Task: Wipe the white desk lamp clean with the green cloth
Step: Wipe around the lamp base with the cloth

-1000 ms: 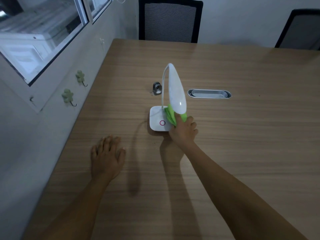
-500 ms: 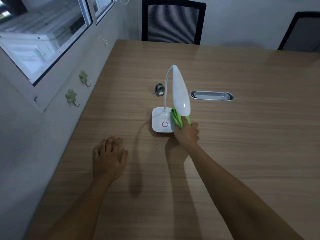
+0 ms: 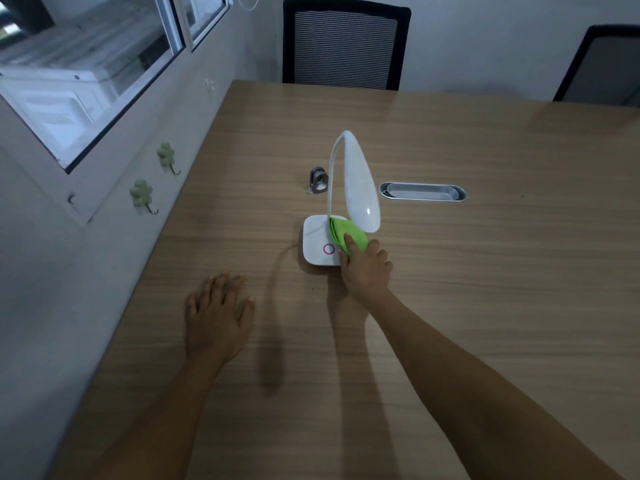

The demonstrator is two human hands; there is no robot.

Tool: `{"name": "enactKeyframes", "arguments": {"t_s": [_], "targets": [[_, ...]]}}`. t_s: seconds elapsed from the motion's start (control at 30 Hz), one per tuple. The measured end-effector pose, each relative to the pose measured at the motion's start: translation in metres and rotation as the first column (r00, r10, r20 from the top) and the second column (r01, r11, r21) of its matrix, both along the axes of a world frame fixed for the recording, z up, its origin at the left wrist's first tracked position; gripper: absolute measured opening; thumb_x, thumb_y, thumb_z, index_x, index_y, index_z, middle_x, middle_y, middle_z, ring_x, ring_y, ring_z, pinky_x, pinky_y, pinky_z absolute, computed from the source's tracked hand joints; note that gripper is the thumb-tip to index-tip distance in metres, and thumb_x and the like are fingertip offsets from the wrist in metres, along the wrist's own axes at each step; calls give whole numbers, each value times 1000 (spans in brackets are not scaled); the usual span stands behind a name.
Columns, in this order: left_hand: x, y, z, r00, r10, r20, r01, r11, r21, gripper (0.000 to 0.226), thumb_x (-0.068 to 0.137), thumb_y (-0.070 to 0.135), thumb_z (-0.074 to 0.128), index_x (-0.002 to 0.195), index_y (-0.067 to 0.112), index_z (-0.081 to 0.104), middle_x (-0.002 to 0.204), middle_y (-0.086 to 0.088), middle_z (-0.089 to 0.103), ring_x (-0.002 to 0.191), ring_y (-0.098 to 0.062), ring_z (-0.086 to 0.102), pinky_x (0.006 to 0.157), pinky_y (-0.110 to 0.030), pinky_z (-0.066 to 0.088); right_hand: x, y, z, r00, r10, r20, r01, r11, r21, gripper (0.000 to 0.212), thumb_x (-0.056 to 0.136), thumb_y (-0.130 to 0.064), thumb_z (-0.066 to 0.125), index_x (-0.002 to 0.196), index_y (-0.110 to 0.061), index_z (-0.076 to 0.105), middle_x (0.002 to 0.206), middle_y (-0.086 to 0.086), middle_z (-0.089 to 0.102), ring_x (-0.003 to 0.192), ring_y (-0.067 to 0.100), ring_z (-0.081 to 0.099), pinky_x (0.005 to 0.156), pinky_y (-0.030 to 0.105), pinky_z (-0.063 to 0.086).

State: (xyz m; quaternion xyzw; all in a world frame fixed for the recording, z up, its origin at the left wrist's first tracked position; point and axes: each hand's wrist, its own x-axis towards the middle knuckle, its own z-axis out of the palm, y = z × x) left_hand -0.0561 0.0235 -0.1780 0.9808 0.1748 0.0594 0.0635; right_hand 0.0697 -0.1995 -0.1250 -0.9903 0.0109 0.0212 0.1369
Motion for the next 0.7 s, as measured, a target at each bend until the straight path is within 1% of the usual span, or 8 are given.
{"name": "enactKeyframes", "arguments": {"t_s": [0.07, 0.13, 0.2, 0.37, 0.5, 0.53, 0.6, 0.7], "targets": [[0, 0, 0, 1000, 1, -1, -1, 1000, -3, 63, 84, 53, 23, 136, 27, 47, 147, -4, 46, 137, -28, 38, 110, -50, 28, 4, -7, 0, 1000, -18, 3, 18, 1000, -8, 46, 97, -39, 40, 142, -32, 37, 135, 17, 38, 115, 38, 43, 95, 46, 36], [0, 0, 0, 1000, 2, -1, -2, 1000, -15, 63, 83, 53, 23, 137, 28, 46, 148, -4, 45, 138, -28, 37, 111, -50, 27, 8, -13, 4, 996, -90, -17, 90, 994, 59, 44, 96, -36, 42, 140, -30, 40, 136, 17, 38, 117, 39, 41, 98, 47, 34], [1, 0, 0, 1000, 5, 1, -5, 1000, -20, 63, 83, 53, 23, 136, 28, 46, 148, -4, 45, 138, -27, 36, 111, -50, 27, 8, -12, 7, 993, -121, 5, 120, 987, 109, 42, 96, -33, 43, 138, -28, 42, 134, 16, 38, 116, 39, 41, 97, 47, 36], [0, -1, 1, 1000, 9, 6, -9, 1000, -20, 63, 83, 54, 23, 136, 29, 46, 148, -4, 45, 138, -27, 36, 111, -50, 26, -11, 4, 7, 994, 13, 113, -34, 982, 184, 42, 95, -33, 44, 137, -26, 46, 128, 17, 43, 109, 39, 47, 89, 46, 43], [1, 0, 0, 1000, 7, 3, -7, 1000, -19, 62, 84, 53, 23, 136, 29, 46, 147, -4, 46, 138, -27, 37, 111, -51, 27, -18, 3, -3, 991, -29, 129, -14, 947, 320, 42, 95, -32, 47, 136, -25, 49, 123, 19, 46, 105, 40, 51, 88, 44, 46], [1, 0, 0, 1000, 4, 4, -4, 1000, -17, 62, 84, 53, 23, 136, 28, 46, 147, -4, 46, 137, -27, 37, 110, -51, 28, -19, 3, -4, 992, -20, 122, -20, 947, 319, 43, 94, -32, 47, 137, -25, 48, 124, 20, 46, 105, 41, 50, 89, 45, 46], [1, 0, 0, 1000, 0, 4, 0, 1000, -19, 62, 84, 53, 24, 136, 28, 46, 147, -4, 46, 138, -28, 37, 110, -51, 28, -18, 4, -5, 996, 15, 92, -38, 966, 255, 45, 93, -34, 48, 138, -27, 46, 129, 19, 43, 108, 41, 49, 91, 46, 44], [1, 0, 1, 1000, -1, 9, 1, 1000, -12, 62, 84, 53, 24, 135, 28, 47, 146, -4, 47, 137, -28, 38, 110, -50, 28, -17, 6, -3, 996, 33, 79, -45, 987, 155, 49, 90, -43, 49, 138, -31, 44, 132, 17, 41, 111, 39, 46, 94, 45, 40]]}}
